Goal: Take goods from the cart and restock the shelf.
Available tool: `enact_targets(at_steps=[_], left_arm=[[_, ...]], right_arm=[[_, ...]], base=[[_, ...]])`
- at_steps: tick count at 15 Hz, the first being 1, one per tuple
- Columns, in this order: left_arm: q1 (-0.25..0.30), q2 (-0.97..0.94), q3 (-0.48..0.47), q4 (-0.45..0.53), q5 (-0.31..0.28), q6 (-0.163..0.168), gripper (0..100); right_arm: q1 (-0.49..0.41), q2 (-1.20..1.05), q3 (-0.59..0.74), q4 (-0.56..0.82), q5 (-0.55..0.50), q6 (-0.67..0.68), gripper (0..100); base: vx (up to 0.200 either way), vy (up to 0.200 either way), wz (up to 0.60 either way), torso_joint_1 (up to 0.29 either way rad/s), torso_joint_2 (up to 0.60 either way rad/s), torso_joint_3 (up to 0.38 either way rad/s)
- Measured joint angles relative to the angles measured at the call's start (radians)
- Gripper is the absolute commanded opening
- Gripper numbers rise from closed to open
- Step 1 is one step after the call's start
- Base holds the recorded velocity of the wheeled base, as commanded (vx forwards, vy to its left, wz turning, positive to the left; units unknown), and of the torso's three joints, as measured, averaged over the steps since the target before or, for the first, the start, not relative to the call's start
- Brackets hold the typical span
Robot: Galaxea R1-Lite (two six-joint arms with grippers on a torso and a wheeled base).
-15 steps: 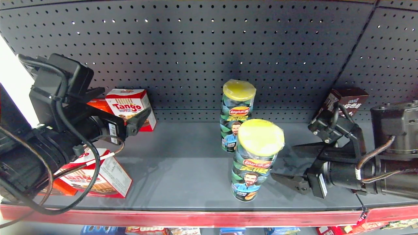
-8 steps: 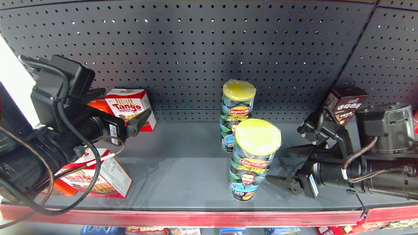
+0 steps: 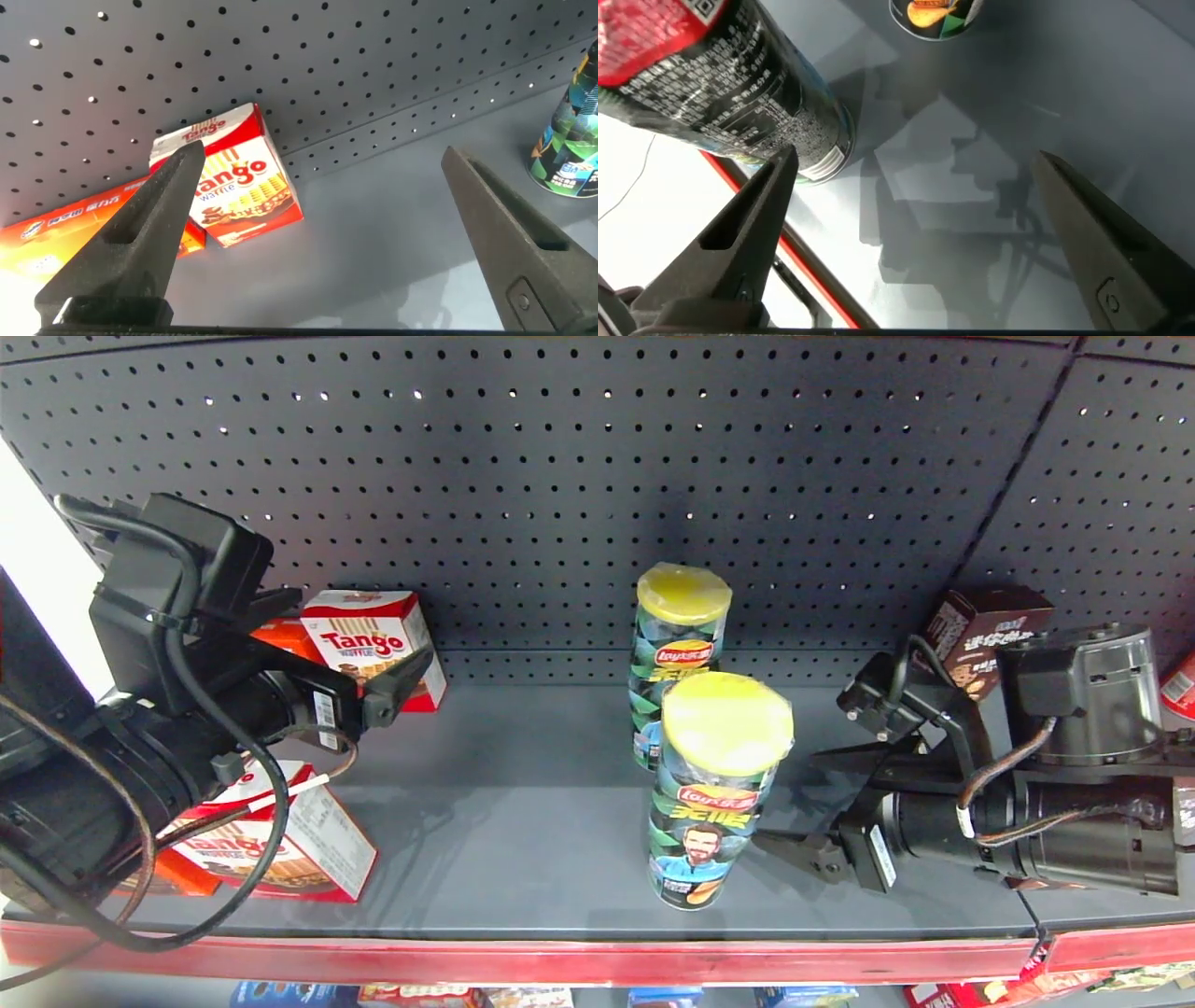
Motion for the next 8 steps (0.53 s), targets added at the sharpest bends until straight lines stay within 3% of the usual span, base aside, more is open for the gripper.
enact_targets(at_steps=[8], left_arm=[[-0.001,0.009,-0.004,0.000,0.000,0.001,100]], right_arm=[[0.013,0.029,-0.019,0.000,0.000,0.000,100]], base=[[0.000,0.000,0.00,0.000,0.00,0.000]])
